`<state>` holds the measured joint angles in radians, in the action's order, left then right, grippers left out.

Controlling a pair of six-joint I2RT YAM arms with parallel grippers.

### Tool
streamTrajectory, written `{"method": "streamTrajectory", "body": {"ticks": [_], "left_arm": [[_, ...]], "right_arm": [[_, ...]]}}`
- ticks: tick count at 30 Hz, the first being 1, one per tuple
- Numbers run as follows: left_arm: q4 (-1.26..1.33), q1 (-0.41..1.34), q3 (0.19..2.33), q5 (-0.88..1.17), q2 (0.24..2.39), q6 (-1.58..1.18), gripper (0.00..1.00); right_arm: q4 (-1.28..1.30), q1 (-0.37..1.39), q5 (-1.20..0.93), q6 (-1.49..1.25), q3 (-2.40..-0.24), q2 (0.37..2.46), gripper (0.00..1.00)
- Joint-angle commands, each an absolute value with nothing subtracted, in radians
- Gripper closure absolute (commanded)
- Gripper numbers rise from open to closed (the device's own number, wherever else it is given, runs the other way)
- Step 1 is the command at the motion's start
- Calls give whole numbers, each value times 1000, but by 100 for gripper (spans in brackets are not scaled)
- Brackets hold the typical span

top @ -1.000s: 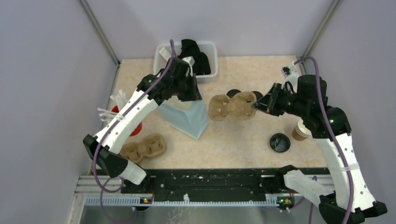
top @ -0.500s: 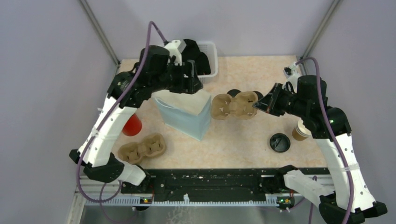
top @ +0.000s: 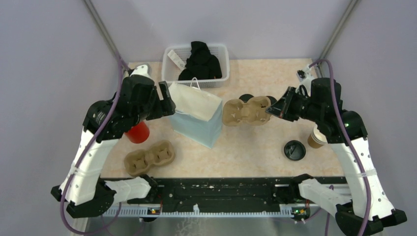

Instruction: Pack the takeout coffee

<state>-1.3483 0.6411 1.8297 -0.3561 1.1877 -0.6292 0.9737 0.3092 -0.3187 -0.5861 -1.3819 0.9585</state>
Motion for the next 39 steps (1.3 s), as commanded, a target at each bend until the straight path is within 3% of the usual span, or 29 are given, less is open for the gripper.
{"method": "streamTrajectory", "body": {"ticks": [1,3,9,15,21,27,35,39], "left_arm": [[-1294,640,1785,-338,1153,-690,20],[-1315,640,1785,-331,1166,-693,21],[-1244,640,1723,-242,1174,-625,39],[-1201,640,1705,-118,1205,-610,63],[-1129,640,1691,130,1228,-647,79],[-952,641,1593,341,1193,-817,84],[-811,644,1481,429,1161,-906,83],[-725,646,1439,505,1171,-922,74]], "right_arm": [[944,301,-337,-580,-1417,955,100],[924,301,-352,-597,-1401,950,100],[812,301,-400,-675,-1338,939,100],[776,301,-368,-687,-1347,954,100],[847,301,-257,-628,-1426,984,100],[926,300,-186,-585,-1498,1011,100],[1074,300,-131,-462,-1651,1056,100],[1212,299,-173,-297,-1857,1127,100]]}}
